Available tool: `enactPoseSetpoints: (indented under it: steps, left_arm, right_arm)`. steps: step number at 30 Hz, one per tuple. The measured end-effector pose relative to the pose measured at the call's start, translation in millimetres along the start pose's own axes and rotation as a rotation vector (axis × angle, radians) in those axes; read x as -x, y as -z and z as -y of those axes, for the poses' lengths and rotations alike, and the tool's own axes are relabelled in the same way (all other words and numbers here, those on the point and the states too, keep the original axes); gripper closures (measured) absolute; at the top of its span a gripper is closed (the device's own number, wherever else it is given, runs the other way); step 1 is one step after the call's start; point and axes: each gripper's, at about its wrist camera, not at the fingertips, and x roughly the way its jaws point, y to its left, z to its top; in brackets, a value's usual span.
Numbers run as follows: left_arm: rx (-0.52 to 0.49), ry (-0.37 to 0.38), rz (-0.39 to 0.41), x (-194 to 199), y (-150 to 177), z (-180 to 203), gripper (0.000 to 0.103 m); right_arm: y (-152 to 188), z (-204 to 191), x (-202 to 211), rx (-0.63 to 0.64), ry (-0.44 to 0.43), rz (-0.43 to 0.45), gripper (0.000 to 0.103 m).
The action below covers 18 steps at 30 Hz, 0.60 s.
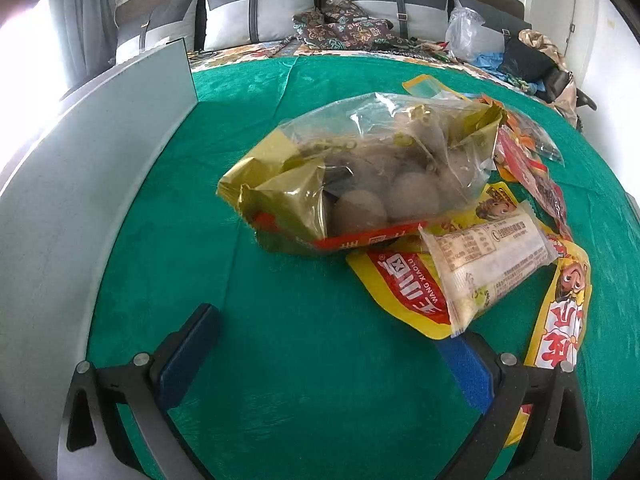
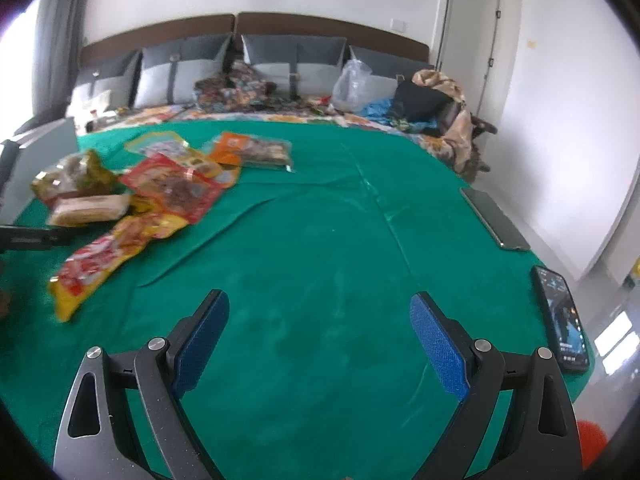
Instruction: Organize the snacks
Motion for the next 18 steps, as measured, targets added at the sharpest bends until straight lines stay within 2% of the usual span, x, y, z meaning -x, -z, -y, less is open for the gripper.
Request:
enactPoseSetpoints:
  steps: [6, 13, 18]
  left_arm:
    - [0.0, 0.0, 0.0, 0, 0, 0, 0.0]
    - [0.0, 0.001, 0.0, 0, 0, -1, 0.0]
    - [0.0, 0.001, -0.001, 0, 0, 0, 0.0]
  right_arm:
    - [0, 23, -31, -0.079, 0.008, -0.126, 0.009]
    - [-6, 24, -49, -0.078, 0.071, -0.166, 0.009]
    - [-5, 26, -58, -0.078, 0.071, -0.217, 0.009]
